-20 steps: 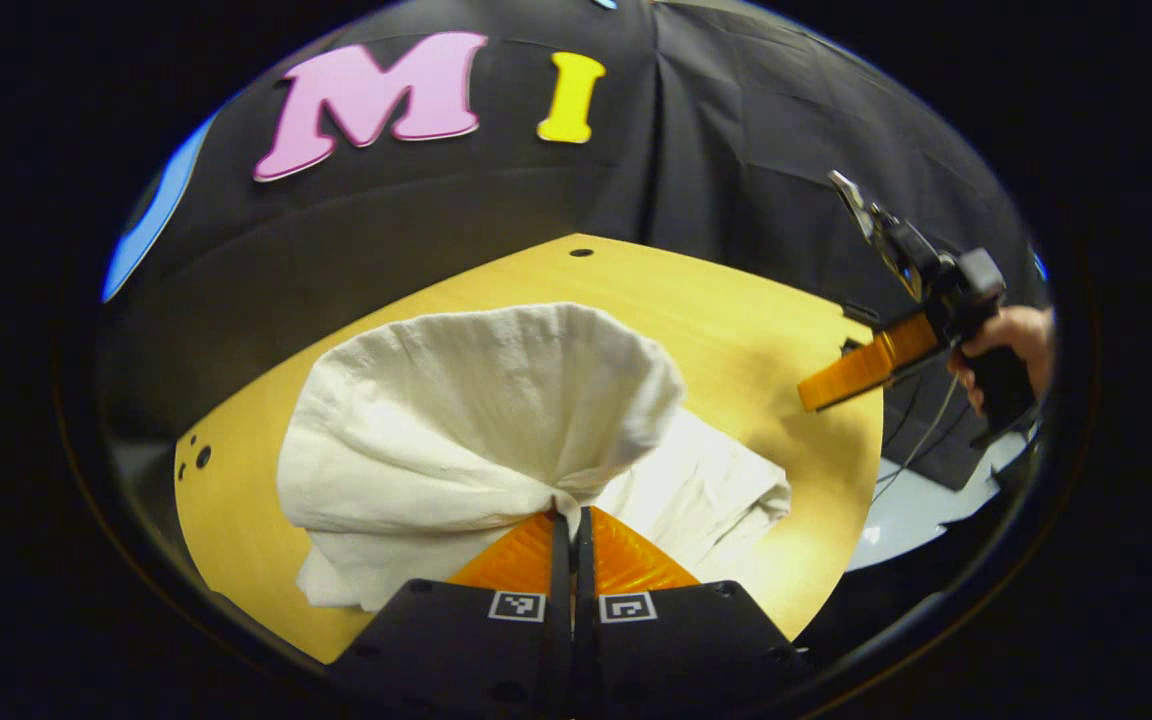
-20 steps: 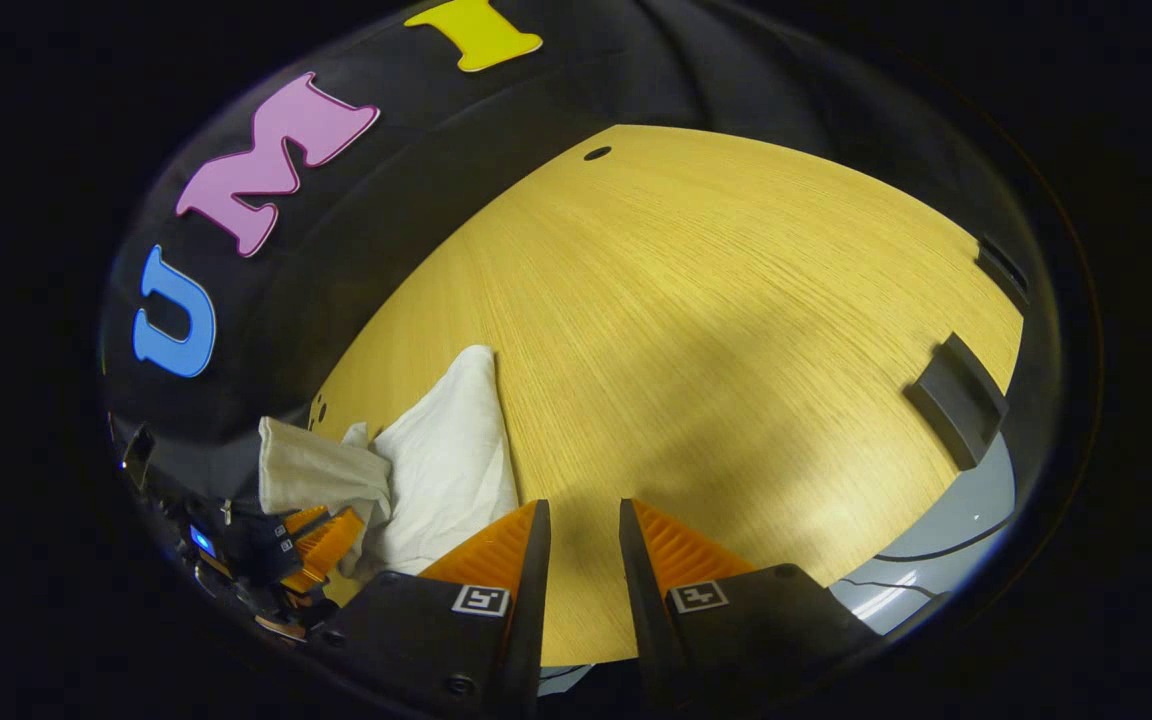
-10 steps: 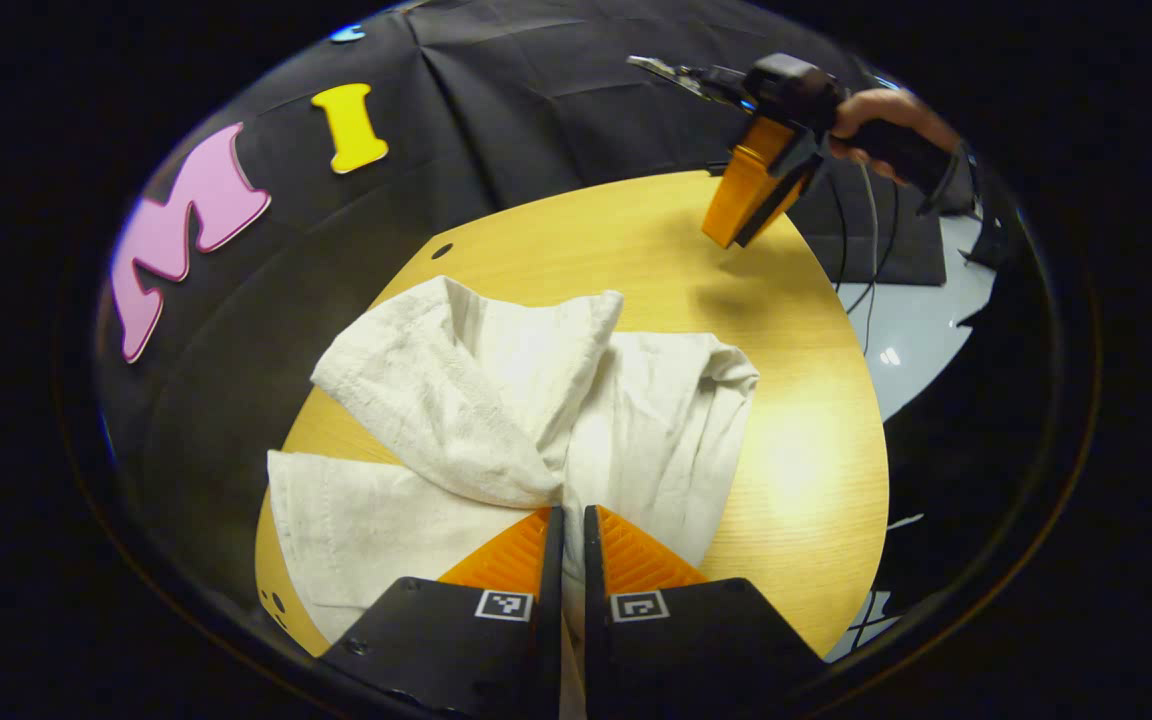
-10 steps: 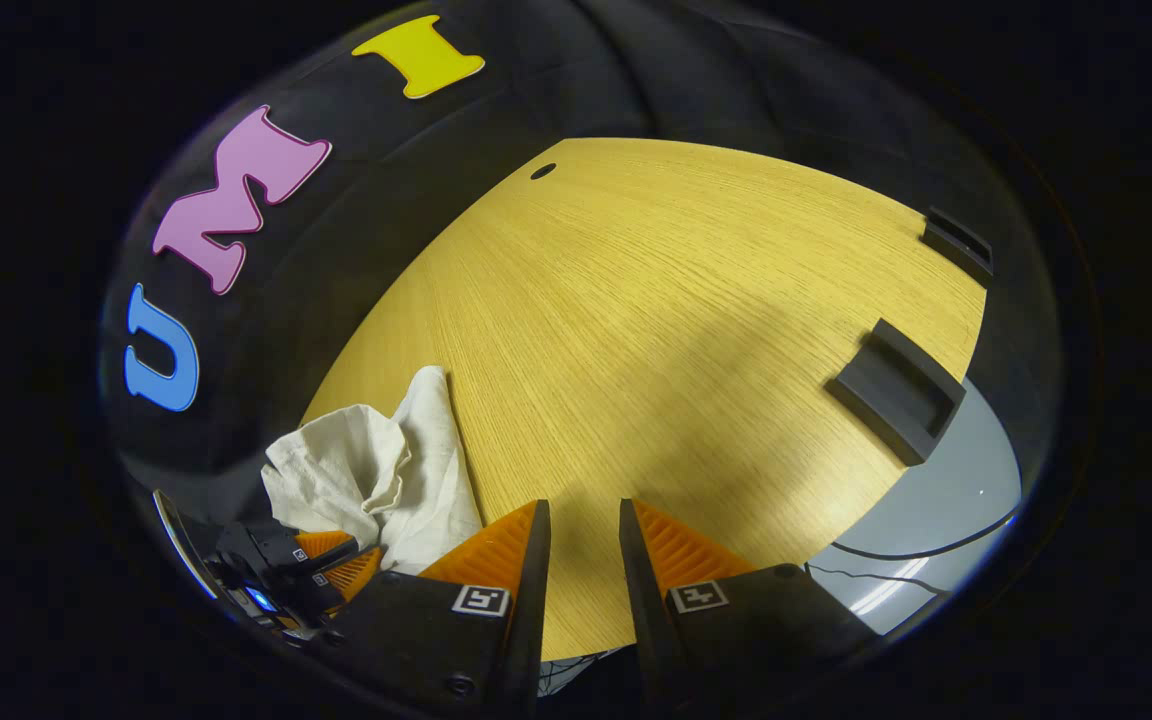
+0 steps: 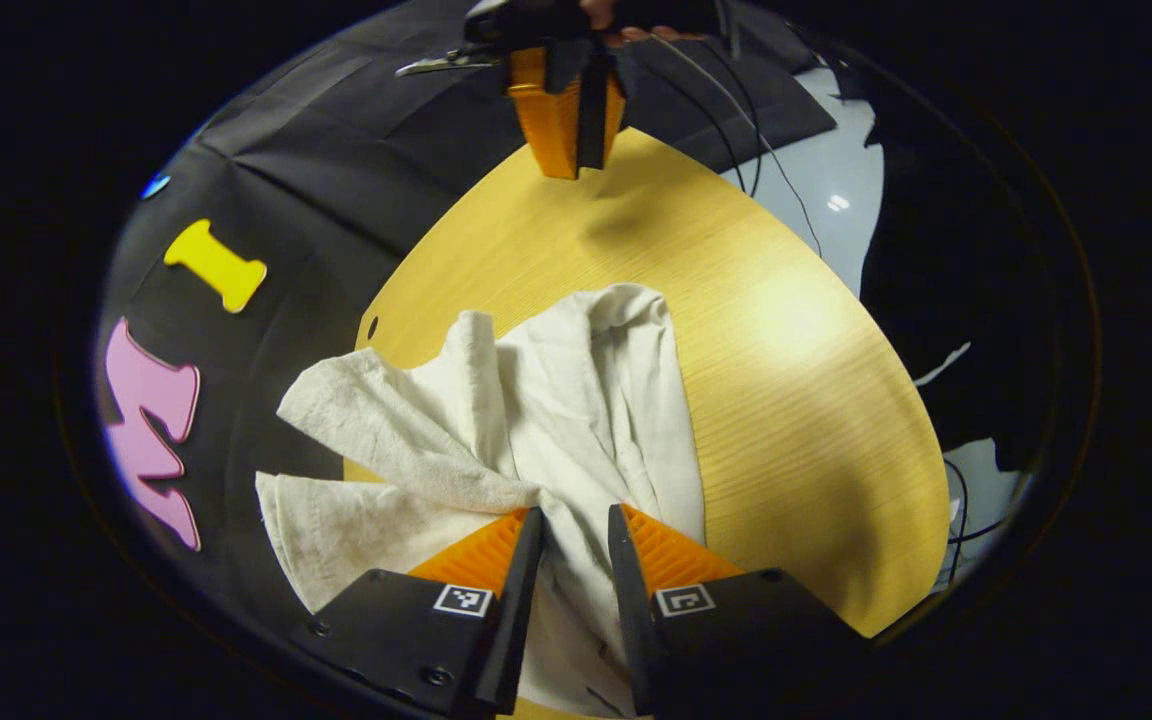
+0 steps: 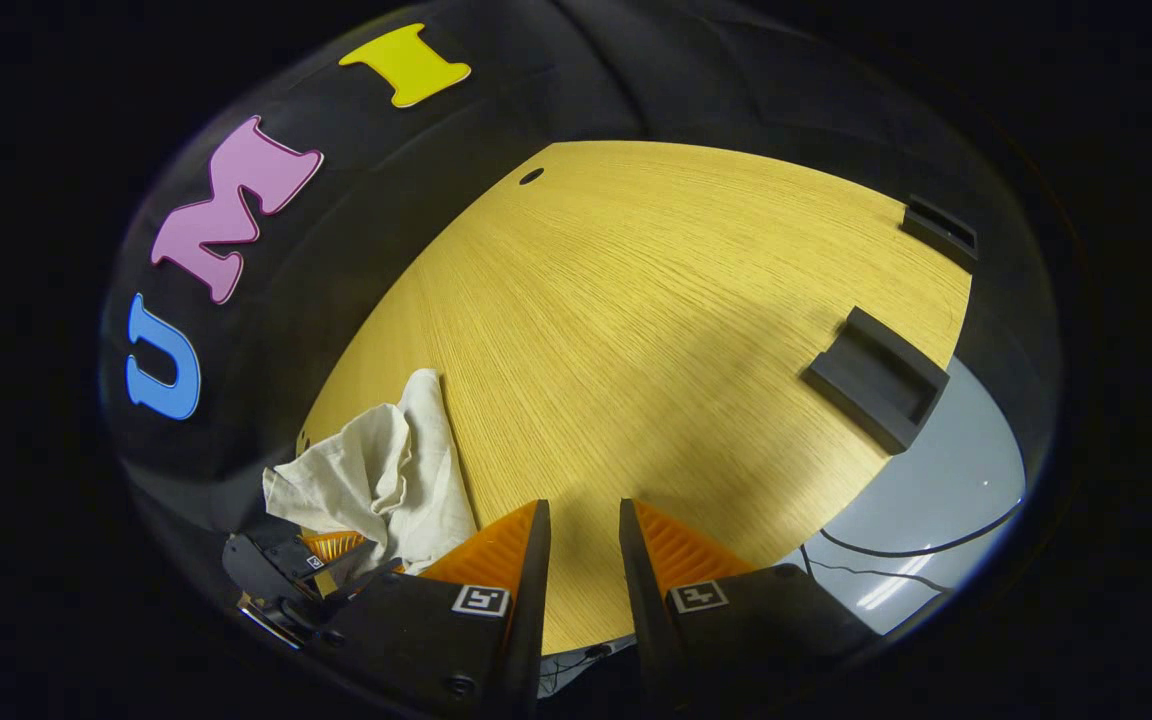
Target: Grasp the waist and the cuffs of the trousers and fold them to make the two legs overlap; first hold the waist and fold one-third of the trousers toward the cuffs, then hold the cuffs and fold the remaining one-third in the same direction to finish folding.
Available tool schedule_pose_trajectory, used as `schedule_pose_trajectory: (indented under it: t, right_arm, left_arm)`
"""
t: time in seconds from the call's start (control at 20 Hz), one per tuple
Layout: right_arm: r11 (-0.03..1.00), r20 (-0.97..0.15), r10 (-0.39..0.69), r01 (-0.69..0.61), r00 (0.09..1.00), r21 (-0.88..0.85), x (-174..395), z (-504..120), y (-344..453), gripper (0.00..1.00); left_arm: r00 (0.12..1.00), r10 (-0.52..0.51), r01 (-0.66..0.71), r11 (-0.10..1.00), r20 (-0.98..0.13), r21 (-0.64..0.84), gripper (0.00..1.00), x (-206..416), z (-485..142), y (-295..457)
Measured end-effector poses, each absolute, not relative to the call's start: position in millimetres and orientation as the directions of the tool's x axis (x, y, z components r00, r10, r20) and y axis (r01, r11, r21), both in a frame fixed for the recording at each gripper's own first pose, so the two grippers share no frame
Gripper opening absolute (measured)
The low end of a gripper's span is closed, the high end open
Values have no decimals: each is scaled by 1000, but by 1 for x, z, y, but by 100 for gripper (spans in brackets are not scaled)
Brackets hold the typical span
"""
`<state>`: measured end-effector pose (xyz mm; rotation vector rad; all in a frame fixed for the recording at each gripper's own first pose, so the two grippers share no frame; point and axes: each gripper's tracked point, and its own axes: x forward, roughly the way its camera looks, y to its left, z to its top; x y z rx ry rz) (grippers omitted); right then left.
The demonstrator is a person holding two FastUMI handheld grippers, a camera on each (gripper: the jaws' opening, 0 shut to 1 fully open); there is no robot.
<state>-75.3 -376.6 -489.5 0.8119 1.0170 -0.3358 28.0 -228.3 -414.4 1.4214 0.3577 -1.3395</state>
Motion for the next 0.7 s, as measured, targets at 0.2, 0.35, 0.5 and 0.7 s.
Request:
schedule_pose_trajectory:
  t: [0.2,0.35,0.5,0.7]
  right_arm:
    - [667,-855,117,597,506,445,-78,-489,-372,43]
    - [665,-856,116,601,504,444,-81,-489,-370,43]
    - [666,-847,121,591,518,456,-80,-487,-368,43]
    - [697,-820,148,530,554,484,-69,-474,-355,45]
  left_arm:
    - [301,-439,731,-463,-847,501,47,27,-414,-233]
    - [322,-450,746,-422,-833,515,56,36,-411,-236]
    - [360,-486,753,-352,-796,555,76,43,-399,-243]
    - [422,-530,765,-226,-735,603,83,53,-365,-242]
